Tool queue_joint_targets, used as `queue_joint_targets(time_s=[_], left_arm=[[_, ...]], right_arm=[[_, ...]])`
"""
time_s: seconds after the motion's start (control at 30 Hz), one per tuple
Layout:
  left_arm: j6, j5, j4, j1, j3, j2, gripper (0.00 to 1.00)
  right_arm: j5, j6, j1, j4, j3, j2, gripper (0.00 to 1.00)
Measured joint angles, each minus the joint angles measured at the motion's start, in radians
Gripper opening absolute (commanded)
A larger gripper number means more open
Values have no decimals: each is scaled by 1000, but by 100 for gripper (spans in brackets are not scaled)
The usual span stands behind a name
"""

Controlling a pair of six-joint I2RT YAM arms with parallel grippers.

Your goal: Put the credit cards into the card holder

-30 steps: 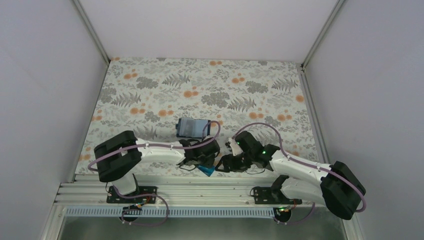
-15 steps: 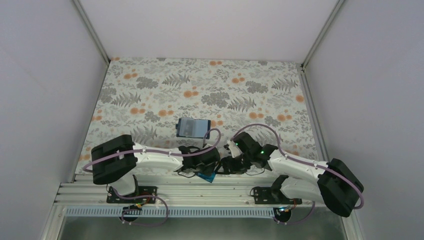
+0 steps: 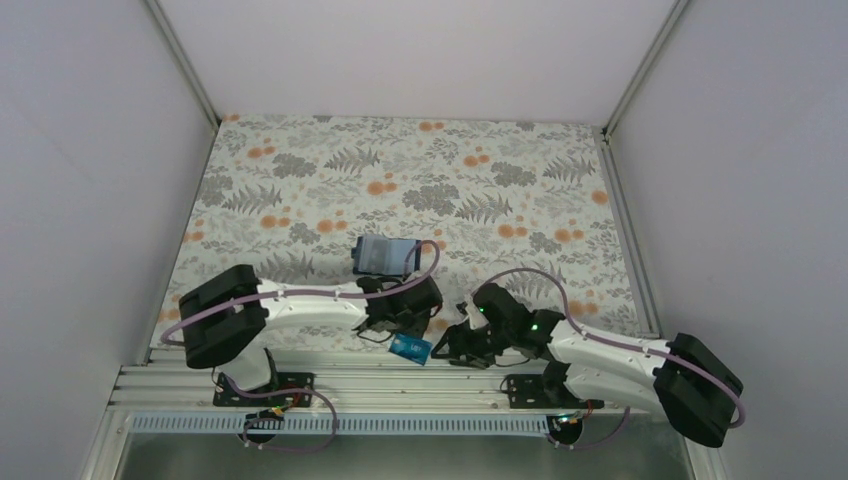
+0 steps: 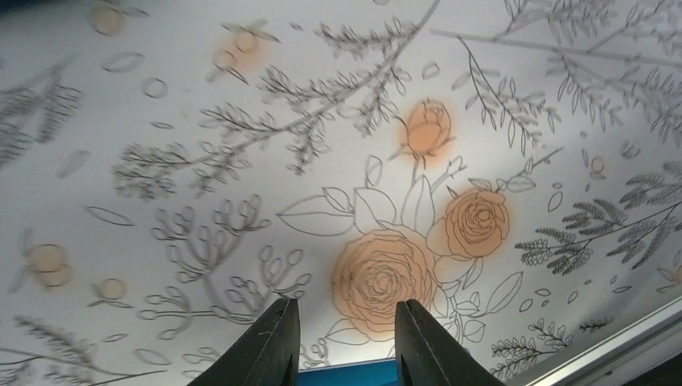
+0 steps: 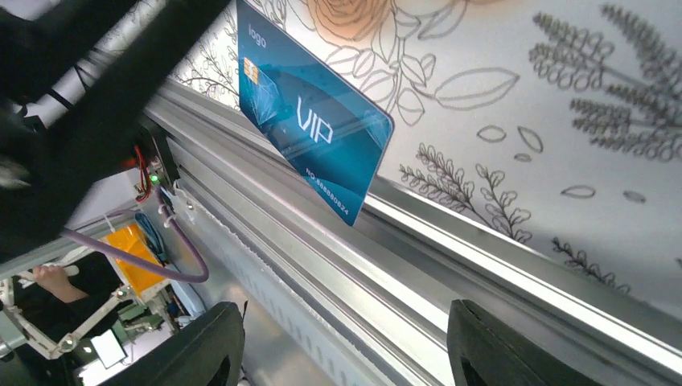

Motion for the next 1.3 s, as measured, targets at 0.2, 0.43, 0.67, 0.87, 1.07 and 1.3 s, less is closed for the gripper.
queue_joint_targets(time_s=[0.2, 0.43, 0.67, 0.87, 1.07, 1.3], left_arm=[[19, 4, 2, 40, -66, -115, 32], [42, 31, 19, 53, -170, -153, 30], [49, 59, 64, 55, -219, -156, 29], [52, 74, 98, 61, -249, -173, 28], [51, 86, 136, 63, -270, -183, 28], [51, 100, 174, 66, -282, -183, 28]], right_arm=[[41, 150, 69, 84, -22, 13, 63], [105, 279, 140, 182, -22, 92, 59], [180, 381, 180, 284, -23, 164, 54], [231, 443, 208, 365, -23, 233, 49], [247, 470, 213, 444, -27, 314, 41], [243, 481, 219, 500, -27, 356, 28]])
